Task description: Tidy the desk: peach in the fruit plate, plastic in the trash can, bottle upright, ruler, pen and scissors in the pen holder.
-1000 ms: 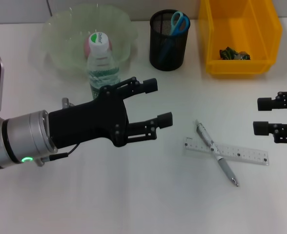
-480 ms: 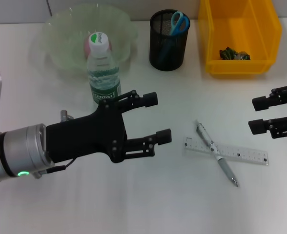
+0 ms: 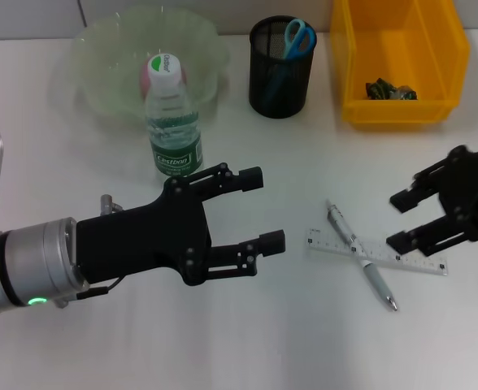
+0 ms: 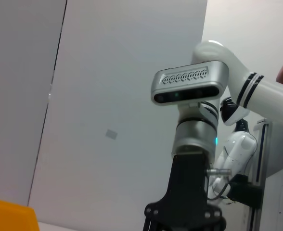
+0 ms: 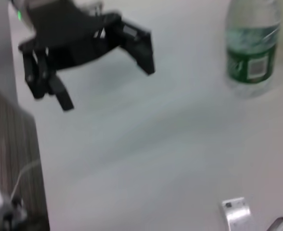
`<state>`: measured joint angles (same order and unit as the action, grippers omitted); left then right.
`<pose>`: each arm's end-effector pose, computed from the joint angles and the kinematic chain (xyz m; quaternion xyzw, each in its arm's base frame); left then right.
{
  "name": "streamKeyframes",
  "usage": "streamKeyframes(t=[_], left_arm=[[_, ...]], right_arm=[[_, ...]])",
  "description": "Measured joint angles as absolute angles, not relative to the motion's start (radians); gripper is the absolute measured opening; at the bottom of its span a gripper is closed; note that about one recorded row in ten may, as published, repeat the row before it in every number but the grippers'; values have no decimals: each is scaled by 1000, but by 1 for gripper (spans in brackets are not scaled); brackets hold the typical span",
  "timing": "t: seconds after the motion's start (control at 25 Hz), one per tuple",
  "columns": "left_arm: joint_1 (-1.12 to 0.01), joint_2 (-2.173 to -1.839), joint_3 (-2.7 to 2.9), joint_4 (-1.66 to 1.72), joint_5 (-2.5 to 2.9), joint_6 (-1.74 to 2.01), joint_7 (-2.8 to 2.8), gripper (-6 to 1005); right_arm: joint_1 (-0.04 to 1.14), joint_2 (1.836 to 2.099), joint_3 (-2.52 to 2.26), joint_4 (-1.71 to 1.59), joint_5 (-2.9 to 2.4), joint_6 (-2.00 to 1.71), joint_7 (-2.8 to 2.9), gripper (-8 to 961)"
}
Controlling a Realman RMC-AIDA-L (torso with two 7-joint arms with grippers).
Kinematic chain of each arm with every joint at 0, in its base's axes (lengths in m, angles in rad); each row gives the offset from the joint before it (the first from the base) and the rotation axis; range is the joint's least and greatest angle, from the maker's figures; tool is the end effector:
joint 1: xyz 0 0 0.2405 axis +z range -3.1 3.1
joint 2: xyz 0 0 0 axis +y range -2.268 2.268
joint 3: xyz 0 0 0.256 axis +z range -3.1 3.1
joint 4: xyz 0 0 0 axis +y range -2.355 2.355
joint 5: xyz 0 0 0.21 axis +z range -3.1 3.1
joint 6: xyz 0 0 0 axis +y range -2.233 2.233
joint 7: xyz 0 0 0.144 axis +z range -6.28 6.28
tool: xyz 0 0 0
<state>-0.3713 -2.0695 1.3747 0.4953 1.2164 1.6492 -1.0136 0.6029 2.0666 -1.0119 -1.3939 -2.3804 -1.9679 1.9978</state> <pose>-0.2276 0.2623 -0.0466 -0.9015 -0.1060 -0.4157 0.0562 0.1789 0.3211 0.0554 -0.9824 0.1688 -0.0786 0.0171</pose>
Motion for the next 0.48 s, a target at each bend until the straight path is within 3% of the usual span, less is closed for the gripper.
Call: streamKeyframes(t=[0.48], left_arm=[[-370,-2069,1376,494,1216,1661,-1012,832]], right_arm=[[661,2079,-1291,-1315,-2519,-1740,2014,623]])
